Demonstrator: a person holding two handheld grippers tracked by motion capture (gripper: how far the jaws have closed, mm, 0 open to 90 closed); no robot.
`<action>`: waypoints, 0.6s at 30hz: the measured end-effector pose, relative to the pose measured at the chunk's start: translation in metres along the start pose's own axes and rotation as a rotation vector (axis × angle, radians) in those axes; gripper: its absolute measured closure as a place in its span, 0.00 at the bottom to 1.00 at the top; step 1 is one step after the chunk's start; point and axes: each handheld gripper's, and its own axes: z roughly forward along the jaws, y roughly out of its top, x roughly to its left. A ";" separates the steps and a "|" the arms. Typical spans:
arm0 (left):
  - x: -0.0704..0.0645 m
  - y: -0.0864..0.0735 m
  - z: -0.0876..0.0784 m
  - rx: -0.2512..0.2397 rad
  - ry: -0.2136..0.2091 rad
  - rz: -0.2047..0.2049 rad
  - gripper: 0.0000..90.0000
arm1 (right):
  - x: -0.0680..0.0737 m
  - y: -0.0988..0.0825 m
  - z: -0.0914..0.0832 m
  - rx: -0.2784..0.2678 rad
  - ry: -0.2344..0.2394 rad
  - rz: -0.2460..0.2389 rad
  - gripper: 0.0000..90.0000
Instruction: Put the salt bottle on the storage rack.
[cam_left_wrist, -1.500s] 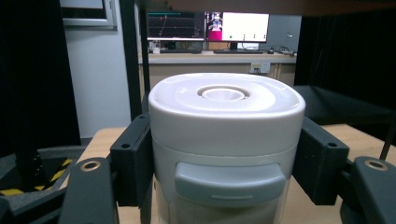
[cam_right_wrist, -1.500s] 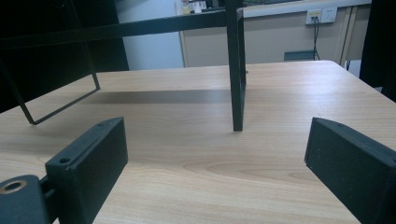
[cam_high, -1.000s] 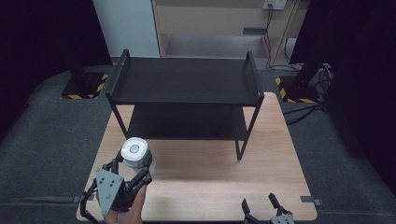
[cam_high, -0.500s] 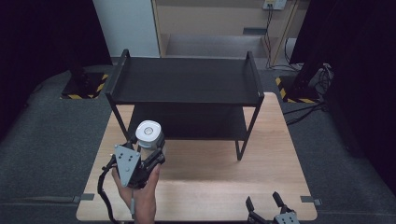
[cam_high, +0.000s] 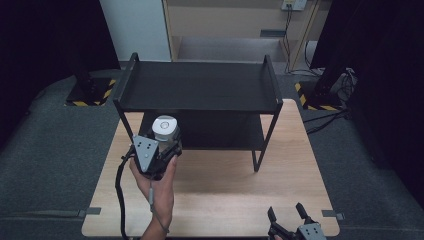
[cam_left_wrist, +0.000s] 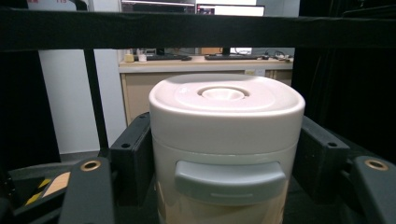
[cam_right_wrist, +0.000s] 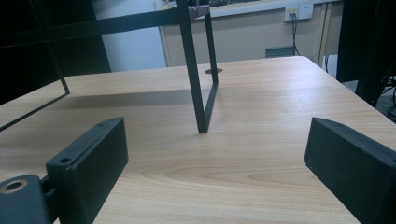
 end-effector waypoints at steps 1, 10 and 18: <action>0.001 0.001 0.004 0.004 0.001 -0.001 0.34 | -0.001 0.000 0.001 0.001 -0.001 -0.001 0.07; 0.000 0.003 0.024 0.015 0.007 0.003 0.34 | -0.003 0.000 0.006 0.005 -0.008 0.001 0.07; 0.002 0.001 0.039 0.019 0.028 -0.003 0.34 | -0.006 0.000 0.008 0.010 -0.019 0.002 0.07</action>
